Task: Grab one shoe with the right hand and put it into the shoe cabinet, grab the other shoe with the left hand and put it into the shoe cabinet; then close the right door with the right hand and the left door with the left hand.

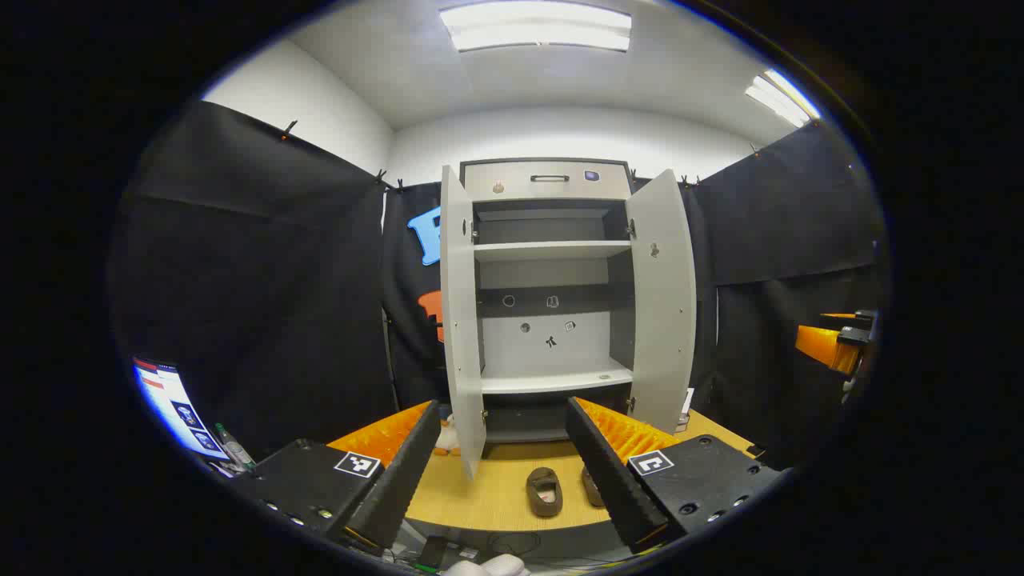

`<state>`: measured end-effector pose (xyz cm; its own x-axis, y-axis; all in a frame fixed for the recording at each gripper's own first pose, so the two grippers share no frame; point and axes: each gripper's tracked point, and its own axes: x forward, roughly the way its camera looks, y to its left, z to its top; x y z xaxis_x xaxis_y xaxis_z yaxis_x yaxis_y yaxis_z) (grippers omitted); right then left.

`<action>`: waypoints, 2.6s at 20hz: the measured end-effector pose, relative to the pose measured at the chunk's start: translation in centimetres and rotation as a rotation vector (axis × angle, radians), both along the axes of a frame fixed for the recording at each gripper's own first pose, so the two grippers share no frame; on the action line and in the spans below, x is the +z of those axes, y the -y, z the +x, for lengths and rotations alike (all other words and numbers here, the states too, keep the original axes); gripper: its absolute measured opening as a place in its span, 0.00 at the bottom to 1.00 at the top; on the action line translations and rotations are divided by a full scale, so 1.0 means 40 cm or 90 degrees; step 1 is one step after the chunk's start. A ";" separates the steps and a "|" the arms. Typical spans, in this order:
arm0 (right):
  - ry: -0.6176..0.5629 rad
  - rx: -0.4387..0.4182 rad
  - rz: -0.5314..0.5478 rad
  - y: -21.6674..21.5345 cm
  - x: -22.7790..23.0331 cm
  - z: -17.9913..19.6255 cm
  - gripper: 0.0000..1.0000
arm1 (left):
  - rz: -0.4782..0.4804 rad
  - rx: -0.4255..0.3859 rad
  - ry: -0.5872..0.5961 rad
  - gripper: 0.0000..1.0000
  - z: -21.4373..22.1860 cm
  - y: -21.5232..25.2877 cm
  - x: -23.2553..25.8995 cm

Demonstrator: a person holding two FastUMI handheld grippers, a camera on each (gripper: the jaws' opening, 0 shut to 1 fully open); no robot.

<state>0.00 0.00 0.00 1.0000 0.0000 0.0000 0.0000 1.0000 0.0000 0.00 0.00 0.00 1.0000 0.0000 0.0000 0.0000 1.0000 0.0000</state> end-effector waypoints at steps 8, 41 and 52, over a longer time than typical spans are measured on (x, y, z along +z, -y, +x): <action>-0.001 -0.004 -0.007 -0.031 0.001 -0.007 0.99 | 0.005 -0.002 -0.001 0.96 -0.009 -0.024 -0.012; -0.570 0.159 -0.004 -0.439 -1.203 0.734 0.86 | 0.009 0.205 -0.077 0.96 0.129 -0.205 -0.112; -0.546 0.076 0.029 -0.422 -1.313 0.954 0.63 | 0.012 0.274 -0.107 0.97 0.205 -0.195 -0.127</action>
<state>38.18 16.88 -52.53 0.6485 0.1231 -0.7512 -0.0869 0.9924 0.0876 8.22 7.80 -5.06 0.8953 0.4164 -0.1583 -0.4132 0.9090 0.0540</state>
